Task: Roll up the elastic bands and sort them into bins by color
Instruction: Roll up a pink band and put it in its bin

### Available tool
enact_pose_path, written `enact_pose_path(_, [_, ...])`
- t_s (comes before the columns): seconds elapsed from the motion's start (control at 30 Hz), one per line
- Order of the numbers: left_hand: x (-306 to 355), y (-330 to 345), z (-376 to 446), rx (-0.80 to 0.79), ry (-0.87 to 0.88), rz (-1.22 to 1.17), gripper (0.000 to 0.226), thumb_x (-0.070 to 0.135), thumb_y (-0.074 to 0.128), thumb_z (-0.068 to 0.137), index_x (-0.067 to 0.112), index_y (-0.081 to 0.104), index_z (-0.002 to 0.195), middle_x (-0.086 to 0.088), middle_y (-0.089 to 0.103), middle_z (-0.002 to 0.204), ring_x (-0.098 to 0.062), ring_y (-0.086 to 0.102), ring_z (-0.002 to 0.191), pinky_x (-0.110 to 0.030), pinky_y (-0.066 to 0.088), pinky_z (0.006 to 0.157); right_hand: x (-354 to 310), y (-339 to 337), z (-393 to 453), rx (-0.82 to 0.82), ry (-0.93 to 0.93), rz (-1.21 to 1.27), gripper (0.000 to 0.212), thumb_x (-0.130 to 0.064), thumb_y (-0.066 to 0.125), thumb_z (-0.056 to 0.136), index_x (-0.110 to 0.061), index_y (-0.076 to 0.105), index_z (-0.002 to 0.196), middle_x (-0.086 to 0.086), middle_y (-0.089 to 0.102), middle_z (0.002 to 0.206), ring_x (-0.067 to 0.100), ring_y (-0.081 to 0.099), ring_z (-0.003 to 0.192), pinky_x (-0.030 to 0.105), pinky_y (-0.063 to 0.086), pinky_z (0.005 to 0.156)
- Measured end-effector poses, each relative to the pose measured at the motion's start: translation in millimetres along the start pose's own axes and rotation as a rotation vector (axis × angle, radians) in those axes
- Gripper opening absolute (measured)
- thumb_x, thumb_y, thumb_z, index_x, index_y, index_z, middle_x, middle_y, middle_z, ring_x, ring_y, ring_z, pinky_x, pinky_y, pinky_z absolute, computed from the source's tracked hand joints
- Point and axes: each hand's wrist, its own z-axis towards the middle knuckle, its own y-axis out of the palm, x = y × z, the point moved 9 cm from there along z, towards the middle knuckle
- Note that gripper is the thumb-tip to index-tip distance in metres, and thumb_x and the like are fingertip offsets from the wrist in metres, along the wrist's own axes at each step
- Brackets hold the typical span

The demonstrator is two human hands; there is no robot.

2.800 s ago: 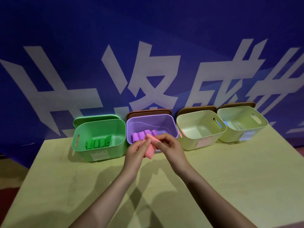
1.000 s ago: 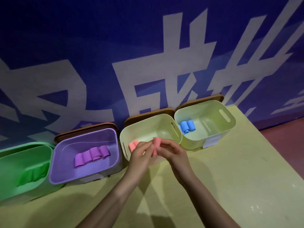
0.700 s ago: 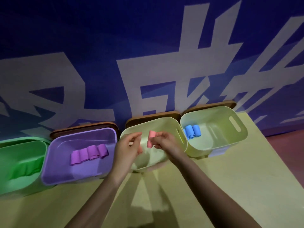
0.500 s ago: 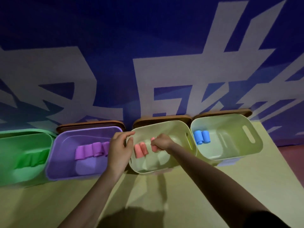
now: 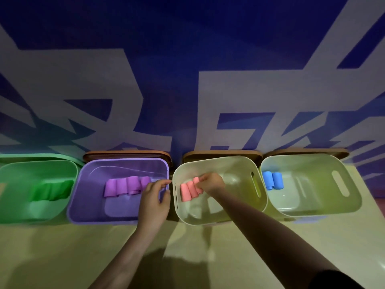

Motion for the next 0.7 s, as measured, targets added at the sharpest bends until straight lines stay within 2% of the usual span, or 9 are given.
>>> enact_pose_path(0.1, [1.4, 1.7, 1.7, 0.000, -0.012, 0.023, 0.025, 0.009, 0.054, 0.092, 0.024, 0.062, 0.111, 0.007, 0.051, 0.106, -0.013, 0.052, 0.097, -0.025, 0.039, 0.082, 4.7, 0.7, -1.4, 0.053, 0.010, -0.005, 0.028, -0.022, 0.067, 0.084, -0.009, 0.070, 0.109, 0.004, 0.068, 0.109, 0.022, 0.062, 0.105, 0.024, 0.044, 0.087])
enact_pose_path(0.23, [0.9, 4.3, -1.4, 0.005, -0.016, 0.033, 0.027, 0.011, 0.057, 0.090, 0.023, 0.062, 0.114, 0.004, 0.050, 0.108, -0.017, 0.052, 0.102, -0.028, 0.041, 0.084, 6.9, 0.7, -1.1, 0.104, 0.052, -0.084, 0.032, -0.033, 0.067, 0.083, -0.009, 0.067, 0.104, 0.006, 0.068, 0.102, 0.023, 0.062, 0.096, 0.023, 0.041, 0.078])
enact_pose_path(0.37, [3.9, 1.4, -5.7, 0.053, 0.005, 0.040, 0.026, 0.013, 0.064, 0.087, 0.019, 0.067, 0.112, -0.002, 0.055, 0.107, -0.022, 0.055, 0.100, -0.026, 0.039, 0.083, 3.2, 0.8, -1.7, 0.064, 0.062, -0.127, 0.028, -0.031, 0.068, 0.080, -0.009, 0.070, 0.097, 0.006, 0.070, 0.096, 0.022, 0.061, 0.086, 0.022, 0.040, 0.072])
enact_pose_path(0.47, [7.3, -0.6, -6.7, 0.069, 0.032, 0.064, 0.028, 0.013, 0.068, 0.084, 0.018, 0.069, 0.112, -0.002, 0.055, 0.103, -0.022, 0.056, 0.098, -0.020, 0.035, 0.082, 3.1, 1.4, -4.0, 0.073, 0.038, -0.130, 0.021, -0.028, 0.065, 0.083, -0.010, 0.070, 0.090, 0.008, 0.069, 0.091, 0.025, 0.062, 0.089, 0.023, 0.041, 0.074])
enact_pose_path(0.53, [10.2, 0.2, -6.4, 0.059, 0.044, 0.086, 0.031, 0.014, 0.067, 0.086, 0.019, 0.068, 0.116, 0.000, 0.053, 0.105, -0.016, 0.051, 0.098, -0.015, 0.031, 0.081, 4.7, 0.6, -4.9, 0.067, 0.032, -0.120, 0.023, -0.032, 0.063, 0.086, -0.010, 0.069, 0.088, 0.008, 0.065, 0.086, 0.023, 0.059, 0.085, 0.025, 0.041, 0.075])
enact_pose_path(0.63, [11.7, 2.9, -3.5, 0.049, 0.041, 0.099, 0.033, 0.017, 0.064, 0.088, 0.022, 0.066, 0.121, -0.001, 0.052, 0.109, -0.007, 0.042, 0.095, -0.014, 0.028, 0.078, 8.6, -5.0, -5.3, 0.086, 0.031, -0.090, 0.036, -0.040, 0.058, 0.091, -0.007, 0.068, 0.101, 0.008, 0.067, 0.097, 0.023, 0.059, 0.091, 0.028, 0.043, 0.082])
enact_pose_path(0.7, [12.2, 4.2, 0.4, 0.048, 0.044, 0.096, 0.034, 0.016, 0.064, 0.088, 0.022, 0.066, 0.121, -0.003, 0.053, 0.111, -0.013, 0.045, 0.098, -0.014, 0.027, 0.076, 9.4, -7.1, -5.8, 0.085, 0.035, -0.099, 0.038, -0.042, 0.057, 0.092, -0.007, 0.068, 0.103, 0.008, 0.068, 0.101, 0.024, 0.061, 0.096, 0.029, 0.044, 0.084])
